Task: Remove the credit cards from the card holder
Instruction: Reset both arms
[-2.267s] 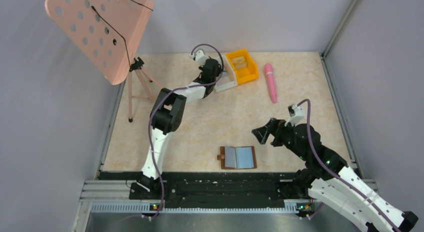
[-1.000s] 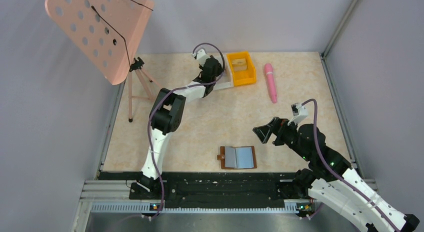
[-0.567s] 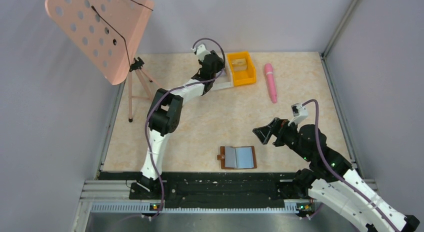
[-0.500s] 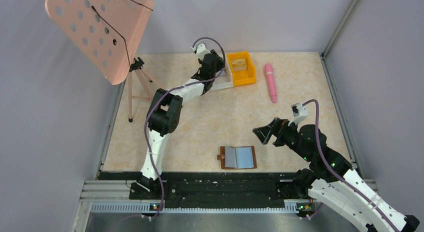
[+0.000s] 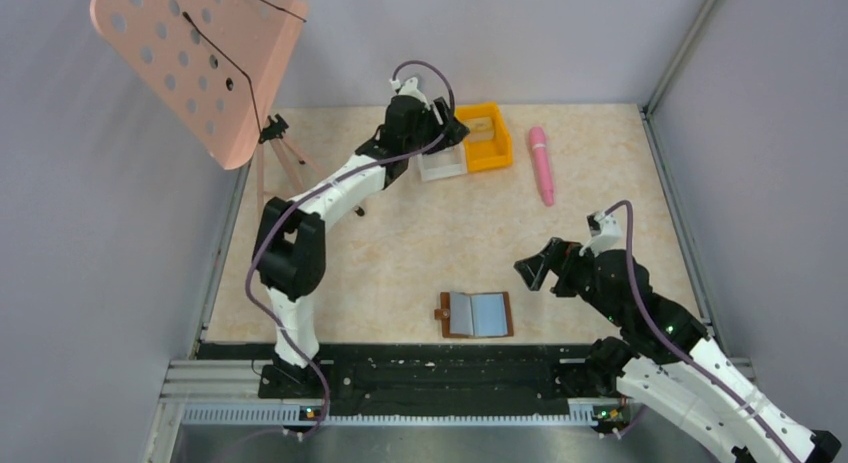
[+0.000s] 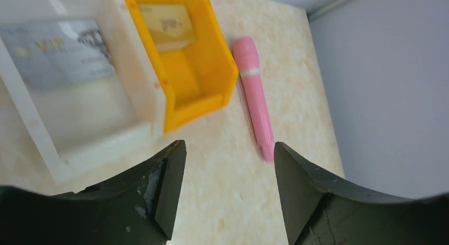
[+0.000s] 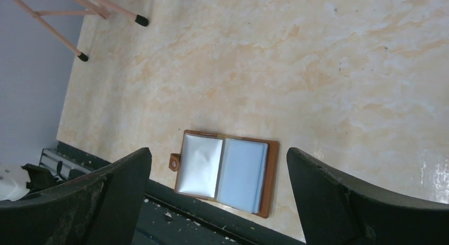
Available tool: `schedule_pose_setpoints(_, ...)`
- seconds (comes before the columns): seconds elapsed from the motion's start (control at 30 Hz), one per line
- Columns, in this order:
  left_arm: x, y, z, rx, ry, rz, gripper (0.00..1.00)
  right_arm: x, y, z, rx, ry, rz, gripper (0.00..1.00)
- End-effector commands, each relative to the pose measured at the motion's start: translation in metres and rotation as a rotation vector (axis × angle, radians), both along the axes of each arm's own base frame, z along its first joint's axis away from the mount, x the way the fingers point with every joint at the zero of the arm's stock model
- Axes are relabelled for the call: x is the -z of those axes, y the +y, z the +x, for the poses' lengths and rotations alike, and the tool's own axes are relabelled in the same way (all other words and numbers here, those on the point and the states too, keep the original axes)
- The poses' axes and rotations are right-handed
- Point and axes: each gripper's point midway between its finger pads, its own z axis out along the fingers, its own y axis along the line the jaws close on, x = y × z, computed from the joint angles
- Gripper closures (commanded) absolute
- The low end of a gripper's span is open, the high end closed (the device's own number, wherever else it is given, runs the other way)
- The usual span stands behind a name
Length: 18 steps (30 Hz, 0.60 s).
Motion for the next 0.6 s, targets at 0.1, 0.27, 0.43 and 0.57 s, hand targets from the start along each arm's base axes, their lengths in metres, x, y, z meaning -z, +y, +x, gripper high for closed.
schedule_pose_setpoints(0.1, -0.004, -0.006, -0.136, 0.311, 0.157, 0.032, 0.17, -0.006, -0.03, 0.004, 0.121, -0.008, -0.079, 0.01)
schedule_pose_setpoints(0.27, 0.002, 0.009, -0.197, 0.383, 0.156, 0.134, 0.02, -0.021, -0.044, 0.003, 0.177, -0.022, -0.086, 0.01)
schedule_pose_setpoints(0.43, -0.014, 0.012, -0.252, 0.524, 0.079, 0.083, 0.01, -0.039, -0.049, 0.0, 0.183, -0.066, -0.061, 0.01)
schedule_pose_setpoints(0.57, -0.03, 0.023, -0.278, 0.551, -0.028, 0.063, 0.01, -0.045, -0.047, -0.004, 0.158, -0.099, -0.033, 0.01)
